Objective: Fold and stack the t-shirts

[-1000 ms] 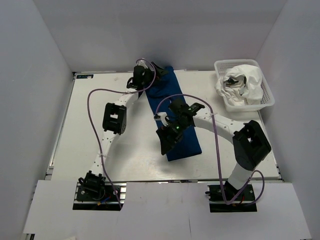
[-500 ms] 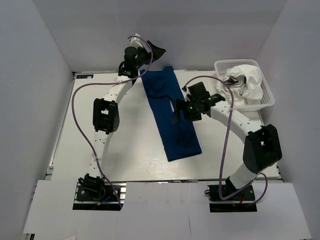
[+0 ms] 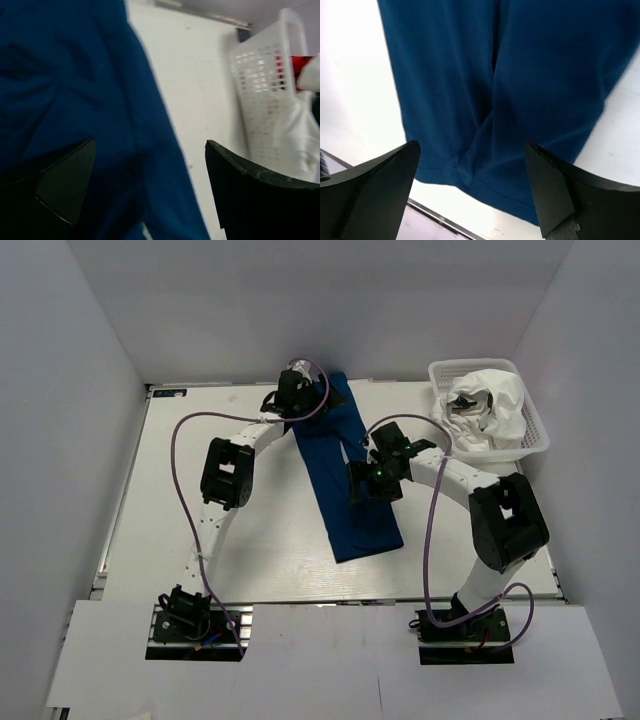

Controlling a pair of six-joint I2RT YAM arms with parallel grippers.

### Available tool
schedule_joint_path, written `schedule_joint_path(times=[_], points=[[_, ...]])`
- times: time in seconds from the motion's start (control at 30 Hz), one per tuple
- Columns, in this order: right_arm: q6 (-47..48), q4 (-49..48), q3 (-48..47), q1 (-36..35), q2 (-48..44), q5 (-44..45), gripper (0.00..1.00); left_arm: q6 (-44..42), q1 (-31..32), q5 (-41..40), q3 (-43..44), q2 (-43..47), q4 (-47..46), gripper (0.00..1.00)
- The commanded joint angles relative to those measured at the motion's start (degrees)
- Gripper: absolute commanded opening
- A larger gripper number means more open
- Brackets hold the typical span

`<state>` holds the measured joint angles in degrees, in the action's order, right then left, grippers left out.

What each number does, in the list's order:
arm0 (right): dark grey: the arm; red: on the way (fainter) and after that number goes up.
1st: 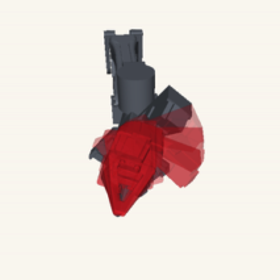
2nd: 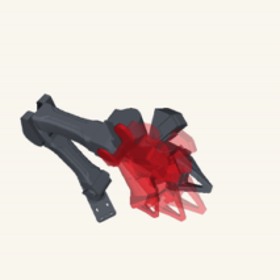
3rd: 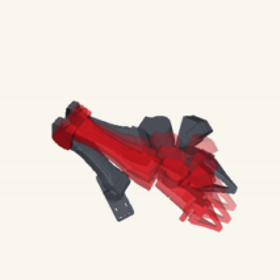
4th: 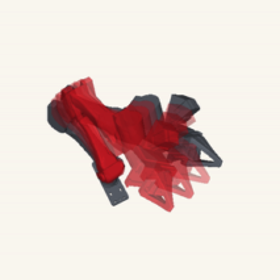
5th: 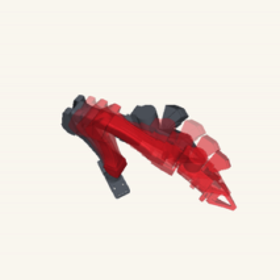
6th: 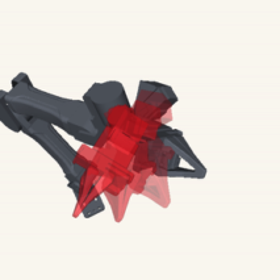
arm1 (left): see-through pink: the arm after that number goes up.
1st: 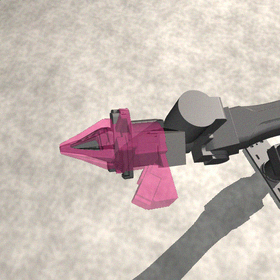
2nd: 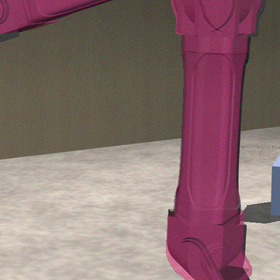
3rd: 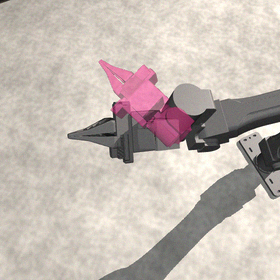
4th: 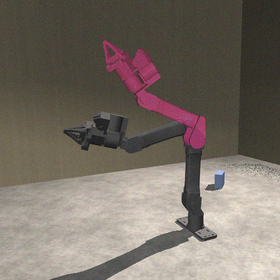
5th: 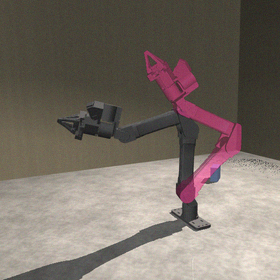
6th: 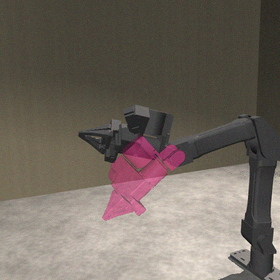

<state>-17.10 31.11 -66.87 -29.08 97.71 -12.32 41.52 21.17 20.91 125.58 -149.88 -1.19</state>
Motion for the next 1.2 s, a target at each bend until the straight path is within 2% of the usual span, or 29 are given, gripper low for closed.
schedule_joint_path(times=[0.0,0.2,0.43,0.57,0.7,0.87,1.0,1.03,1.1,1.13,1.17], points=[[4.7,-0.88,1.04,-1.15,2.21,-2.88,0.9,-1.97,-0.6,-2.98,3.44,-0.57,4.61,1.0],[12.26,4.56,1.3,-4.66,4.51,-1.49,0.9,-3.1,-1.83,-2.01,0.19,-2.34,6.63,1.0],[19.27,7.98,-2.02,-11.07,9.32,-10.35,0.9,-2.15,-2.36,-3.15,11.69,-10.42,7.18,1.0],[22.2,11.5,-7.99,-13.89,12.67,-10.8,0.9,3.99,-2.89,-1.84,13.11,-13.76,0.6,1.0],[21.94,11.69,-8.8,-15.13,12.24,-7.82,0.9,5.33,-2.89,-1.31,15.66,-15.35,-0.13,1.0],[18.87,11.16,-11.61,-15.13,6.37,-2.11,0.9,1.38,-3.41,-3.23,13.99,-6.93,1.19,1.0],[17.54,10.11,-12.76,-15.39,0.47,1.68,0.9,-2.66,-4.03,-3.24,11.8,3.96,5.74,1.0],[17.46,9.93,-12.24,-15.65,-0.93,2.73,0.9,-3.63,-4.03,-3.24,10.84,9.38,7.15,1.0],[15.61,9.49,-11.27,-16.88,-2.95,4.04,0.9,-6.96,-4.03,-2.71,6.45,15.47,12.58,1.0],[15.43,9.14,-10.57,-17.15,-3.23,5.62,0.9,-8.11,-4.03,-4.8,1.56,18.81,14.7,1.0],[15.26,9.4,-10.56,-17.85,-3.49,6.42,0.9,-9.77,-3.51,-6.74,-1.01,25.63,17.25,1.0]])
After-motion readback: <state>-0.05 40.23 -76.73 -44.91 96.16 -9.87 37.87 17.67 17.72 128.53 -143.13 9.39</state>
